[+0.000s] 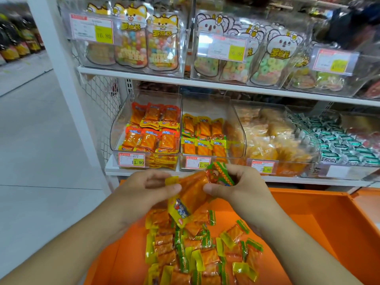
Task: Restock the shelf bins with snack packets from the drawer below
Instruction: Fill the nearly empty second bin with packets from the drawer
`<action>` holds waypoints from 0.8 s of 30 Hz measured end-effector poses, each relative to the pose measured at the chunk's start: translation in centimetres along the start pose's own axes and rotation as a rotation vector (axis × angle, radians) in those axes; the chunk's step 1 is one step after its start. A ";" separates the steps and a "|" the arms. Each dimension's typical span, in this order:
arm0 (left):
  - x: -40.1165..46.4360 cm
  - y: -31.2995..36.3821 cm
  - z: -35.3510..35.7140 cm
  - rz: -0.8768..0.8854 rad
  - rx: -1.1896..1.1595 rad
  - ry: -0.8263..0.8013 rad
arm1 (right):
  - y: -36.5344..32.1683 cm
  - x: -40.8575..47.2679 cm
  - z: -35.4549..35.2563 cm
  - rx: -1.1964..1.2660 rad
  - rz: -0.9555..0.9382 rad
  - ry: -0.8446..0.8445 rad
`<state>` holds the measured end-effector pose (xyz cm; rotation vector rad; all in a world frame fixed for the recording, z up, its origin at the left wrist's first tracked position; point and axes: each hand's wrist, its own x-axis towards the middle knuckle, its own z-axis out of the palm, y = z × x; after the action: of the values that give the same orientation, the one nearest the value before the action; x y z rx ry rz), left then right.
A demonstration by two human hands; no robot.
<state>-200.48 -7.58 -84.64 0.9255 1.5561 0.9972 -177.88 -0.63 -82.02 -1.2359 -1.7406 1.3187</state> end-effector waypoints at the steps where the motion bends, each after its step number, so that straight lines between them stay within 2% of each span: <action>1: 0.0 0.0 -0.2 -0.064 -0.042 0.008 | 0.0 -0.2 0.0 -0.018 -0.031 0.025; 4: -0.7 -0.1 0.2 -0.327 -0.240 -0.164 | -0.3 -0.7 0.7 -0.112 -0.147 0.150; 6: -1.3 -0.2 1.1 -0.345 -0.427 -0.305 | -0.4 -1.0 1.4 -0.105 -0.206 0.178; 7: -1.4 -0.4 1.7 -0.294 -0.509 -0.309 | -0.4 -1.2 1.7 -0.088 -0.213 0.175; 11: -1.1 -0.5 2.7 -0.138 -0.714 -0.141 | -0.9 -1.8 2.2 0.063 -0.195 0.137; 14: -1.1 -0.3 2.9 -0.102 -0.793 -0.125 | -1.1 -2.1 2.4 0.107 -0.093 0.079; 18: -0.7 -0.4 3.0 -0.075 -0.756 -0.022 | -0.8 -2.7 2.8 0.184 0.017 0.020; 22: -0.4 -0.4 2.5 -0.029 -0.677 0.046 | -1.1 -1.5 3.3 0.608 0.252 -0.045; 24: -0.3 -0.2 2.1 -0.012 -0.651 0.062 | -1.1 -1.0 3.2 0.579 0.366 -0.066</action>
<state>-198.37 -7.66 -85.03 0.4281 1.1586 1.4152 -180.69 -2.78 -81.87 -1.1983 -1.0671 1.9190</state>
